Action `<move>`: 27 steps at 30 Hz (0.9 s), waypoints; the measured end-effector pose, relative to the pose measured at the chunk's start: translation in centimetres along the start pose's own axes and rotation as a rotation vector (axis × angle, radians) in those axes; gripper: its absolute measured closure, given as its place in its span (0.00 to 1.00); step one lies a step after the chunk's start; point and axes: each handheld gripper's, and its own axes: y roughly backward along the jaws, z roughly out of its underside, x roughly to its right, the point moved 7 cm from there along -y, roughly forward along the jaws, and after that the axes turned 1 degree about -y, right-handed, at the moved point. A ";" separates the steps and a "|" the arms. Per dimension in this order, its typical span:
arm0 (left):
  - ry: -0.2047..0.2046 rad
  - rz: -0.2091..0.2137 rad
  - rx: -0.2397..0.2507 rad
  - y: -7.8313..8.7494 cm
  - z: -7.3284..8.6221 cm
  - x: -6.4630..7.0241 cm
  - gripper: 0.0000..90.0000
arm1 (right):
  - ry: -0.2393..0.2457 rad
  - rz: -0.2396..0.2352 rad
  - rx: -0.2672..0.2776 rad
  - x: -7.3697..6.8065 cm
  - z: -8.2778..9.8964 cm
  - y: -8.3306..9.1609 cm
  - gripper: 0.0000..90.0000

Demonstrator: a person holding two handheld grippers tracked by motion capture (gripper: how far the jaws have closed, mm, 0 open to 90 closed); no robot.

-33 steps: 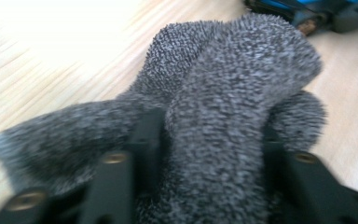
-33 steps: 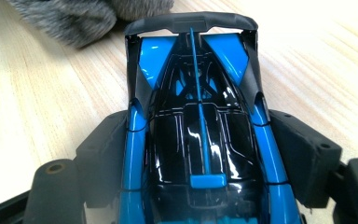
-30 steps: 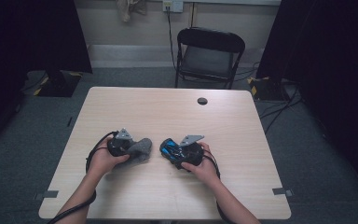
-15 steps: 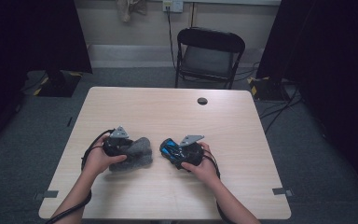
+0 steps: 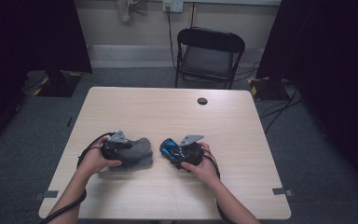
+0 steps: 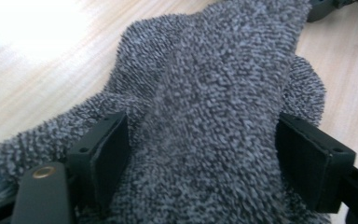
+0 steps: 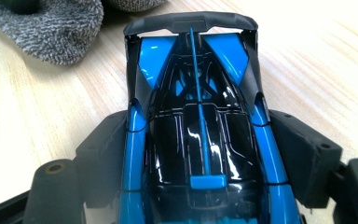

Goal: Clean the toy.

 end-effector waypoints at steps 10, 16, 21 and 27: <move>0.018 -0.077 0.020 0.0 0.2 1.0 0.56 | 0.038 -0.026 -0.043 -0.3 -0.5 -0.6 0.18; 0.146 -0.115 0.016 0.2 0.0 1.3 0.81 | 0.044 -0.037 -0.041 -0.2 -0.7 -0.8 0.20; 0.202 -0.089 0.023 0.4 0.0 1.4 0.81 | 0.045 -0.039 -0.050 -0.1 -0.7 -0.6 0.24; 0.206 -0.080 0.031 0.4 0.1 1.4 0.81 | 0.056 -0.050 -0.058 0.0 -0.7 -0.6 0.23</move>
